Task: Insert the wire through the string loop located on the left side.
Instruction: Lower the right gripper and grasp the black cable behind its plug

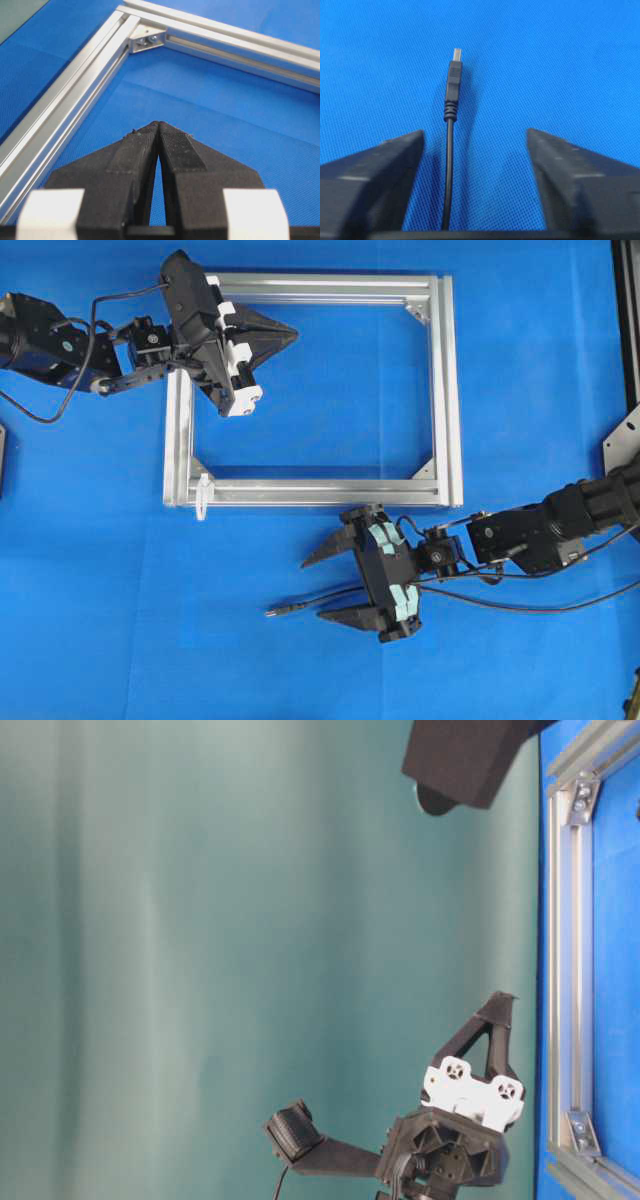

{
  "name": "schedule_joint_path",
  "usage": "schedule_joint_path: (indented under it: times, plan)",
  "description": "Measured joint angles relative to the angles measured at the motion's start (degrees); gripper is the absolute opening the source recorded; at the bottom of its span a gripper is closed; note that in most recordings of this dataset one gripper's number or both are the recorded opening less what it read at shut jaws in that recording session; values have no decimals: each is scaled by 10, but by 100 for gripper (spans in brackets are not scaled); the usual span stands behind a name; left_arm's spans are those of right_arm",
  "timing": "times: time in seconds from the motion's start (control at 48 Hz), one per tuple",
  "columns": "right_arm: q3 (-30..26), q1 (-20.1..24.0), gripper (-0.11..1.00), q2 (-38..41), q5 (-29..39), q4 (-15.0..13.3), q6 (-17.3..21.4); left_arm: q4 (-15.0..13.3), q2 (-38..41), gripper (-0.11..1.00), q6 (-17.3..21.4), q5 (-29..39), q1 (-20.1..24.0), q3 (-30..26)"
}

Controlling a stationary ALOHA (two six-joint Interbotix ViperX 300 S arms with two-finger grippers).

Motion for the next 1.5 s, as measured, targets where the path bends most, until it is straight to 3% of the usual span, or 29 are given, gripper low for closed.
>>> schedule_joint_path:
  times: [0.146,0.271,0.604,1.0,1.5]
  plan:
    - [0,1,12,0,-1,-1,0,0,0,0,0,0,0,0]
    - [0,1,-4,0,0,-3,0,0,0,0,0,0,0,0]
    - [-1,0,-4,-4,10,-4,2,0,0,0,0,6,0,0]
    - [-11,0,-4,-122,146,-4,-2,0,0,0,0,13,0,0]
    - [-20,0,-4,-151,170,-4,-2,0,0,0,0,14,-1,0]
